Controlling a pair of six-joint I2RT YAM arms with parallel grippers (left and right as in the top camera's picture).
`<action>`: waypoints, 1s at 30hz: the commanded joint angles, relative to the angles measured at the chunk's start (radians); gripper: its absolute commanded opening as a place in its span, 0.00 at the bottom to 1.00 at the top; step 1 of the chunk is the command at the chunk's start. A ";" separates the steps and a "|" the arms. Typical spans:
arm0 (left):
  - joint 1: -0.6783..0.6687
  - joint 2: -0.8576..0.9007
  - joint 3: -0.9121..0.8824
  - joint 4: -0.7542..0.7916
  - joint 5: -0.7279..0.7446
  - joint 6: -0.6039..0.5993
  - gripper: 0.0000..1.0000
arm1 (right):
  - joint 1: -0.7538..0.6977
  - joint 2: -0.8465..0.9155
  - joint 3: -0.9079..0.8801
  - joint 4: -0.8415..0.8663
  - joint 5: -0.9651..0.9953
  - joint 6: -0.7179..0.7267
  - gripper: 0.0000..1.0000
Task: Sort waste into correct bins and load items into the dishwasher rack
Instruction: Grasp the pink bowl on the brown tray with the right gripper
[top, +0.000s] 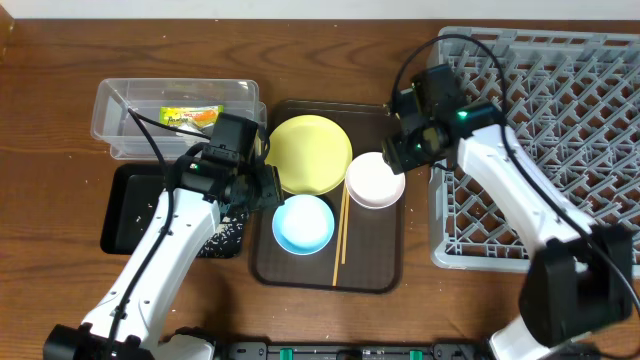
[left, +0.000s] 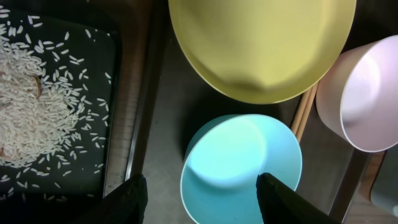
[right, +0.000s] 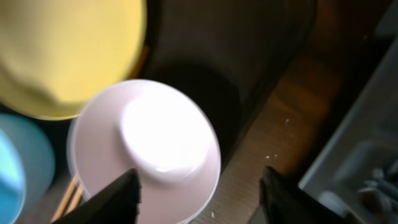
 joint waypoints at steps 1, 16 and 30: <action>0.002 0.006 0.007 -0.006 -0.013 0.013 0.59 | 0.014 0.064 0.013 -0.001 0.039 0.048 0.52; 0.002 0.006 0.007 -0.005 -0.013 0.013 0.60 | 0.014 0.146 0.013 -0.015 0.039 0.066 0.01; 0.002 0.006 0.007 -0.005 -0.013 0.013 0.60 | -0.035 0.010 0.064 -0.036 0.076 0.058 0.01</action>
